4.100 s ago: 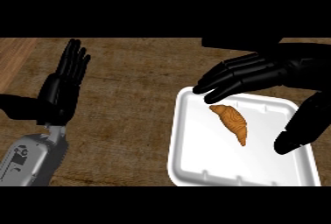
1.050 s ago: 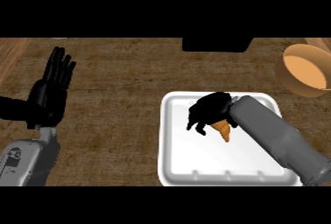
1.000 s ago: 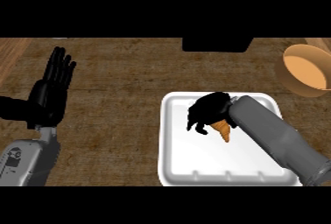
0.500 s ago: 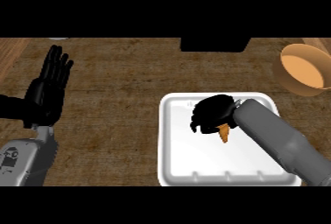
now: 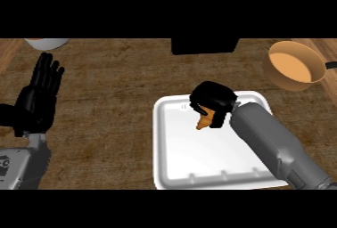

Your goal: Pick the croissant from the tray and place it in the pot

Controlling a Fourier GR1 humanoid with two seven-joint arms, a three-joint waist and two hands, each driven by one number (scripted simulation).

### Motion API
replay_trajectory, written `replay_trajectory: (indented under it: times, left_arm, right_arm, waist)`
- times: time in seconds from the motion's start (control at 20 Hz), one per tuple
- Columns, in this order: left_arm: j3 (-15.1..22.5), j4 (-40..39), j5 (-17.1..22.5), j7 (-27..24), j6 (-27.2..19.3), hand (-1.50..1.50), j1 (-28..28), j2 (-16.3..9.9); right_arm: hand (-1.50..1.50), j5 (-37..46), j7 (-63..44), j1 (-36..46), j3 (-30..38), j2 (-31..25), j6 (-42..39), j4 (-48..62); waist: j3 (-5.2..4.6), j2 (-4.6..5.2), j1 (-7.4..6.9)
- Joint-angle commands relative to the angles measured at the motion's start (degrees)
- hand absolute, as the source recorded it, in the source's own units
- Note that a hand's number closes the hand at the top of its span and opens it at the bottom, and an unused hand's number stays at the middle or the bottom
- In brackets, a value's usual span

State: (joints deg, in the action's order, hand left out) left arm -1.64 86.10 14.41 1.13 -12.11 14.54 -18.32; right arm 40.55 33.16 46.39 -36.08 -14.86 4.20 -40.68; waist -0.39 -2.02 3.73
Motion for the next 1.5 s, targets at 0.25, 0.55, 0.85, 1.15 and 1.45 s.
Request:
replay_trajectory:
  times: [0.25, 0.55, 0.85, 1.15, 1.45]
  left_arm:
    - [-0.98, -0.4, -0.35, -0.79, -0.35, 0.0, -1.81, -0.39]
    - [-0.83, 0.11, -0.43, -1.42, -0.8, 0.0, -2.5, 0.72]
    - [-0.34, 4.5, 0.21, 0.78, 0.97, 0.0, -3.89, -0.51]
    - [1.2, 3.85, -1.22, -1.55, 1.34, 0.0, -3.4, 1.97]
    - [-0.06, 1.61, -1.99, -0.57, 1.56, 0.0, 0.66, 1.65]
  right_arm:
    - [1.5, -0.42, -36.38, 3.99, 11.75, 3.21, 11.59, -9.57]
    - [1.5, 2.3, -52.31, 6.24, 17.72, -3.6, 13.82, -22.53]
    - [1.5, 3.85, -62.7, -0.08, 23.77, -14.71, 9.96, -38.29]
    - [1.5, -3.45, -57.88, -9.31, 33.48, -26.61, 0.66, -43.49]
    - [1.5, -7.87, -46.11, -13.22, 43.29, -30.89, 1.88, -33.29]
  waist:
    - [0.12, -0.86, 2.19]
    - [0.24, -0.11, 1.84]
    - [0.39, 0.67, -0.54]
    - [0.4, 1.75, -2.72]
    - [0.42, 2.06, -3.47]
